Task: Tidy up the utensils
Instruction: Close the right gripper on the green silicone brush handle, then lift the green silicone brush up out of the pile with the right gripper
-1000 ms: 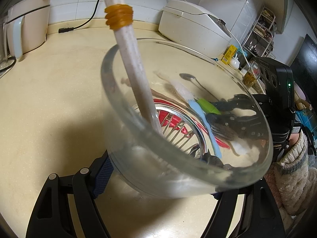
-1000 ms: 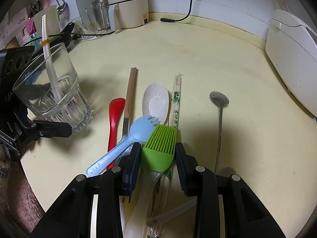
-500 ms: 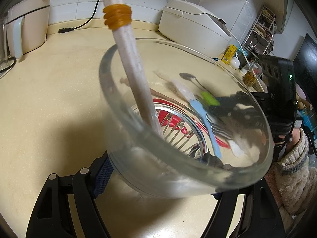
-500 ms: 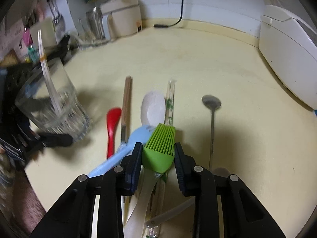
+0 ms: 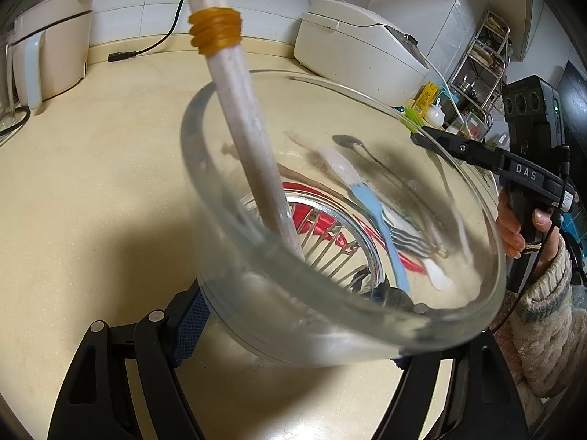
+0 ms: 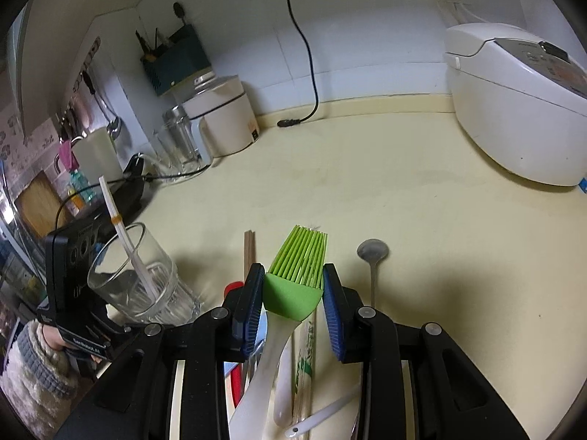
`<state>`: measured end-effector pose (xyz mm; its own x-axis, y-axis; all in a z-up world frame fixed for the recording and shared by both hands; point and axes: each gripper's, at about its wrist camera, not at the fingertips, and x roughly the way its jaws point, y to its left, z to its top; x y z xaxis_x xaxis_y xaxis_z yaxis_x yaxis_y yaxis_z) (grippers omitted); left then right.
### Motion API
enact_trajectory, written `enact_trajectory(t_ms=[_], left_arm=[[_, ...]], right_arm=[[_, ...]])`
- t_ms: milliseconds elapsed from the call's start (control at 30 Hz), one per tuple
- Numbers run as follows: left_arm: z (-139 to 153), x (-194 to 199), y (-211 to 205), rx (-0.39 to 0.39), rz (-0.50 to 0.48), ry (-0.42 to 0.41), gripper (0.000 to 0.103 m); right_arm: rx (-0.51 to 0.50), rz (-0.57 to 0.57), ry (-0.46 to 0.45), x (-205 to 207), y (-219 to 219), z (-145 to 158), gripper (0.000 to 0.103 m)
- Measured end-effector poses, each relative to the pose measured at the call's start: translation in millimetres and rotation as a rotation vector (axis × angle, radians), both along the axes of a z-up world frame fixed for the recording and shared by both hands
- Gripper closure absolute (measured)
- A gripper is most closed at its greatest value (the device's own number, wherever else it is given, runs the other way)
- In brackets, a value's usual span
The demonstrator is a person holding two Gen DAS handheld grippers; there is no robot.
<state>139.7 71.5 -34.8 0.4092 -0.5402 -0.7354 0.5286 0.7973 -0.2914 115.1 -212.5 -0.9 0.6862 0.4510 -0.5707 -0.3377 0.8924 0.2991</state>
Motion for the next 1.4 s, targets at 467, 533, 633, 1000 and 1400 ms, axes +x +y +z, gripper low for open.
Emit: enact_trajectory(t_ms=[467,533,633,1000,1400], left_arm=[[0,0,-1,-0.002,0.0,0.001,0.022],[0,0,-1,-0.005,0.0,0.002,0.022],[1,0,0,-0.007,0.0,0.003,0.022],[1,0,0,-0.005,0.0,0.003,0.022],[1,-1,-1,0.002,0.0,-0.001,0.022]], right_arm=[[0.043,-0.072,-0.04,-3,-15,1,0.072],[0.051,-0.083,-0.052,-4,-17,3,0.072],[0.069,-0.095,-0.073,-7,-21,7,0.072],[0.152,-0.118,-0.195,-22,-25,42,0.072],[0.267,0.057,-0.351,-25,30,123,0.072]])
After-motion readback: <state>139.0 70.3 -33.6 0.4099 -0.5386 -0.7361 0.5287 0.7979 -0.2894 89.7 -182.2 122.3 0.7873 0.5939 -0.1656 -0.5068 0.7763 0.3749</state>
